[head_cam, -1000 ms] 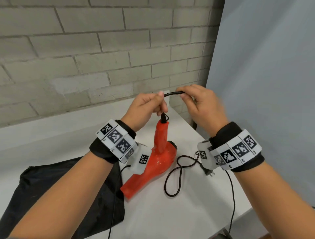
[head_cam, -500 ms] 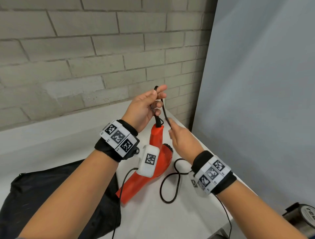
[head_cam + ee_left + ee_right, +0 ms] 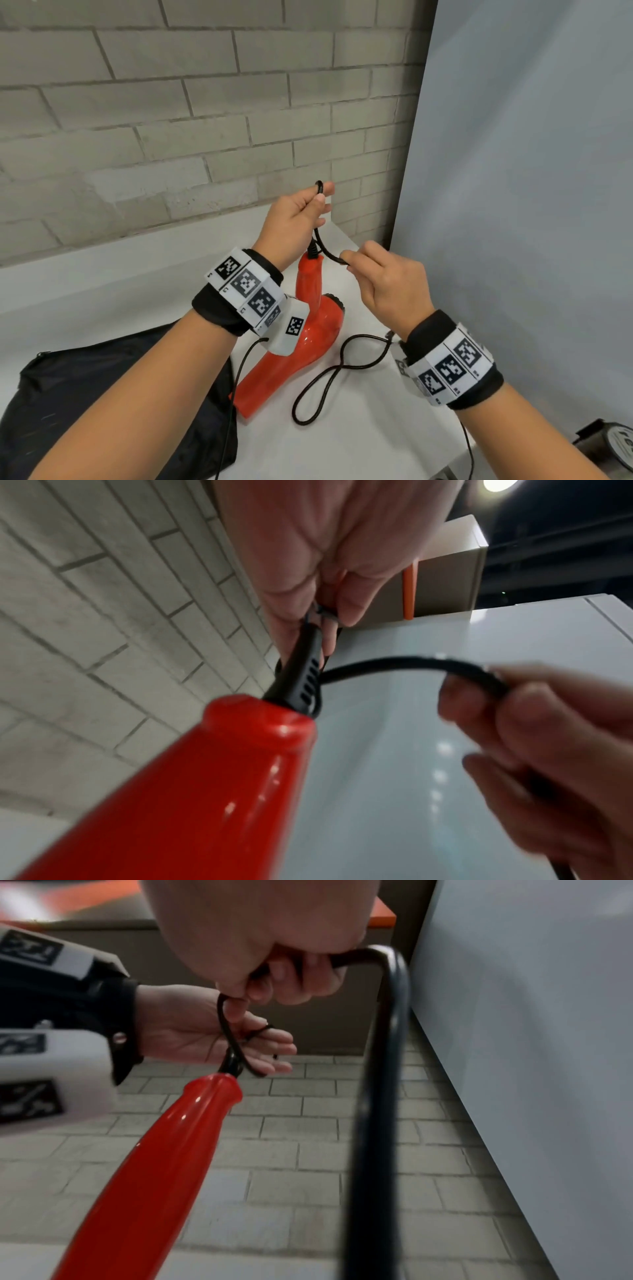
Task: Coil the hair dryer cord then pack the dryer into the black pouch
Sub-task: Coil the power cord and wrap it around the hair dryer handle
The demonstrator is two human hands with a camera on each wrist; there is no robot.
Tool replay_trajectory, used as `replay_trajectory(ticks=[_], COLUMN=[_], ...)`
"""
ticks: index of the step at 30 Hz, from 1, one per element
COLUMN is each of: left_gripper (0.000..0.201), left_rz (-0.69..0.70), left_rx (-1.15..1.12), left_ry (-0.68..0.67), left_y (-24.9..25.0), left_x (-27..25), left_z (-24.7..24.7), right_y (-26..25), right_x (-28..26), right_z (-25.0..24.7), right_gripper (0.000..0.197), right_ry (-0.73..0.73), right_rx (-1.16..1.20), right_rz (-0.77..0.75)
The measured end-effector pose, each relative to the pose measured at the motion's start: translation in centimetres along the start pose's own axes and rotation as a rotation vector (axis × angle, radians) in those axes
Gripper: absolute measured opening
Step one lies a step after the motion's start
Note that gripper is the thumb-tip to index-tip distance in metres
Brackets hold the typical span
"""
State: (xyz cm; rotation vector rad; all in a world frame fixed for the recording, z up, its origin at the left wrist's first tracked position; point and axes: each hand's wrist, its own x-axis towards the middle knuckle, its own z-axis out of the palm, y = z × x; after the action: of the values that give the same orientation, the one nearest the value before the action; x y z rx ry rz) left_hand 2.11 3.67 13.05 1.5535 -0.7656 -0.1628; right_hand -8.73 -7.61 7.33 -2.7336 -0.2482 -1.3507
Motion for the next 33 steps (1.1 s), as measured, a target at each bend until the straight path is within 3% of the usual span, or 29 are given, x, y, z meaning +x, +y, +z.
replay_trajectory(ticks=[6,11,14,17,19,22,25,29,33], left_gripper=[0.05,0.068,0.057,0.043,0.039,0.038,0.036,0.033,0.032], left_rz=[0.025,-0.115,-0.185,-0.265,-0.299,-0.311,-0.295,-0.215,-0.174], left_rx=[0.193,-0.028,-0.207,-0.48,-0.624,-0.737,-0.776,-0.705,-0.596], left_ry=[-0.12,-0.255,-0.232,-0.234,-0.238,-0.228,-0.223,-0.154,-0.144], left_y=[0.6,1.3,1.3,1.2,0.9,0.4,0.0,-0.3,-0.4], left_x=[-0.5,-0.4,0.0,0.6,0.9,1.0,1.2,1.6,1.3], left_z=[0.6,1.2,0.8,0.4,0.4,0.7,0.7,0.2,0.2], right_y=[1.1,2.4,3.5,3.9,3.5,1.8,0.6,0.3,0.4], right_x=[4.8,7.4,8.0,7.7,6.7,4.7,3.1,1.4,-0.5], right_z=[-1.7,-1.5,-1.3,-0.7,0.0,1.8,2.9,2.8,3.0], right_gripper=[0.021,0.031,0.022,0.023,0.031,0.055,0.068,0.057,0.045], right_ry=[0.091,0.016,-0.101,-0.119,-0.139,-0.326,-0.454,-0.562,-0.515], right_rx=[-0.003,0.189,0.389,0.537,0.578,0.586,0.623,0.601,0.419], right_rz=[-0.039,0.166,0.302,0.372,0.402,0.403,0.406,0.389,0.355])
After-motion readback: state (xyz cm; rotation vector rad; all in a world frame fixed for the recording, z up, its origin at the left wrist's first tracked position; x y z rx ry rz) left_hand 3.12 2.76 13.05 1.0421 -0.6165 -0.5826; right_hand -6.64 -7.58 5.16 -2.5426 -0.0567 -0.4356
